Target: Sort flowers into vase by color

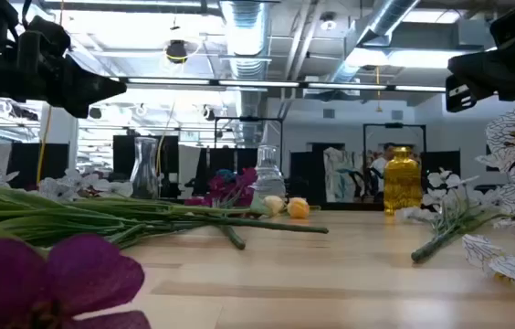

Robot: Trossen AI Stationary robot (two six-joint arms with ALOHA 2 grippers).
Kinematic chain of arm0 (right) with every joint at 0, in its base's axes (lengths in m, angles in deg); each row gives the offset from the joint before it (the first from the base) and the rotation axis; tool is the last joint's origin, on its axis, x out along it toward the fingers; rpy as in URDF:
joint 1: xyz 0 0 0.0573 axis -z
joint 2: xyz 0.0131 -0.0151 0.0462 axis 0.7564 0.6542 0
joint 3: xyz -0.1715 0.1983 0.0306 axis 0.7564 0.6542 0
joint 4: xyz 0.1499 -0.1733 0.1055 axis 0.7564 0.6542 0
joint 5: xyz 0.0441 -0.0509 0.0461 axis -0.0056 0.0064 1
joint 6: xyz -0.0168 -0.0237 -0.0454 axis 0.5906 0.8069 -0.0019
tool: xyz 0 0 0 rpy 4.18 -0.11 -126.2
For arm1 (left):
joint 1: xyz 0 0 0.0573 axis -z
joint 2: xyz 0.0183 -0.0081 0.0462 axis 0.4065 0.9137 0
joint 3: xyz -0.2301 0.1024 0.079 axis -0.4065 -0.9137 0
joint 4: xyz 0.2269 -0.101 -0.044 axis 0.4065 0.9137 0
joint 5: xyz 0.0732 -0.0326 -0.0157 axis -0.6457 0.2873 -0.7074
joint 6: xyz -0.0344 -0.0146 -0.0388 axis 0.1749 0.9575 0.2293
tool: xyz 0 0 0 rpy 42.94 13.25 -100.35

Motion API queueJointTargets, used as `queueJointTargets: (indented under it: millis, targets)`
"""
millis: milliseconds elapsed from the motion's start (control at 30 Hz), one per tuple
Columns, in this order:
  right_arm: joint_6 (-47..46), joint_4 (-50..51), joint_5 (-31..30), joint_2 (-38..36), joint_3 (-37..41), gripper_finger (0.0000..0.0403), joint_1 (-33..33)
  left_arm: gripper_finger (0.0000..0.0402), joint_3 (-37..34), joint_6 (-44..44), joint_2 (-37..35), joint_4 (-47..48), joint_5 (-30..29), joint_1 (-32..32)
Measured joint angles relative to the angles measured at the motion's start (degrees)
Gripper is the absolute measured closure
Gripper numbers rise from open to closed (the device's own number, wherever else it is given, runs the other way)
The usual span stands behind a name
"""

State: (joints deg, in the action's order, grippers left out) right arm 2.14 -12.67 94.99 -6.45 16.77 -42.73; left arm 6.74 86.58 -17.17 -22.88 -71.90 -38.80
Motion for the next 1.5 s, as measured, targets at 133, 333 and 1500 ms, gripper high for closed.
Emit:
queueJointTargets:
  millis: [133, 333, 1500]
  targets:
    - [0.01, -0.02, 0.00, -0.01, -0.01, 0.0365, 0.00, 0.0401, 0.00, -0.01, 0.00, 0.01, 0.01, -0.01]
    - [0.02, -0.02, 0.01, 0.00, 0.00, 0.0365, 0.00, 0.0401, 0.00, 0.00, 0.02, 0.01, 0.01, -0.01]
    - [5.94, 0.00, 0.00, 0.00, -0.02, 0.0365, 0.11, 0.0401, 0.00, -0.02, 0.00, -0.01, 0.00, 0.01]
